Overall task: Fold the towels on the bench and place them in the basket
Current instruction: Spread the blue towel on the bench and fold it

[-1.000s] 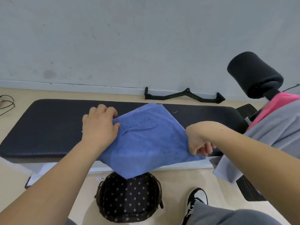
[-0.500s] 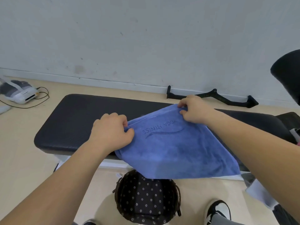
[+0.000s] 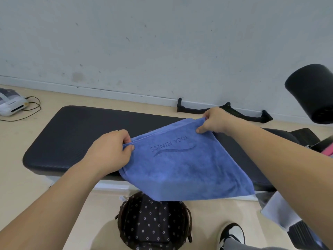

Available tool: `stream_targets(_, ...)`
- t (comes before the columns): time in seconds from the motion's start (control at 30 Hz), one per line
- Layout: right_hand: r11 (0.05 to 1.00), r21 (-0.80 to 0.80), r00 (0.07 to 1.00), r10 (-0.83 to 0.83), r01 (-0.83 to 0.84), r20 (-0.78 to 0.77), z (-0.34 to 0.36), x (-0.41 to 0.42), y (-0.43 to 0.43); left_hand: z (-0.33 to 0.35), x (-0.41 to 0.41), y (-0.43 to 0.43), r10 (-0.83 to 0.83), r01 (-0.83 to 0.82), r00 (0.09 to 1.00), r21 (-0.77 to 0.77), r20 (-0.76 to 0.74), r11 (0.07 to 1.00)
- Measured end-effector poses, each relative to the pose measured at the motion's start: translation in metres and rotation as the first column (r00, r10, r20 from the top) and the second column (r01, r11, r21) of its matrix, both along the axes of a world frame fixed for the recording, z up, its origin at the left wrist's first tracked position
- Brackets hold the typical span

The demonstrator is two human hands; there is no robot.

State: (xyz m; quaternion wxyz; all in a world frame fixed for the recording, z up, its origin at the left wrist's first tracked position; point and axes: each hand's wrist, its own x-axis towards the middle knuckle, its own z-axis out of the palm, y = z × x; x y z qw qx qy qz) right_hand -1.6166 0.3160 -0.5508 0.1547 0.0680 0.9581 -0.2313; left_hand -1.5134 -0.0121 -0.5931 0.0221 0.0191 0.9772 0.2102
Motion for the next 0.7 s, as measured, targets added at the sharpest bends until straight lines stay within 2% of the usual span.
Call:
stream_targets(0.13,0.945,-0.313,0.993,-0.113,0.095,-0.041,0.000,0.006,0.001,0.001,0.002,0.000,0.006,-0.006,1.000,0.016,-0.003,1.000)
stream_targets(0.27,0.895,-0.436,0.986,-0.145,0.096,-0.080,-0.010,0.008,-0.003,0.002,0.005,-0.002,0.011,-0.011,1.000,0.018,-0.009,1.000)
stream_targets(0.43,0.894,-0.409,0.959,-0.254,0.183,-0.128,-0.032,-0.004,-0.010,0.005,0.007,-0.007,0.064,-0.064,0.998,0.058,0.008,0.996)
stream_targets(0.57,0.920,-0.355,0.952,-0.245,0.168,-0.184,-0.042,-0.013,-0.015,0.010,0.005,-0.013,0.117,-0.123,0.992,0.136,0.054,0.983)
stream_targets(0.7,0.950,-0.267,0.953,-0.219,0.159,-0.212,-0.049,-0.018,-0.023,0.011,0.001,-0.016,0.135,-0.142,0.989,0.151,0.056,0.978)
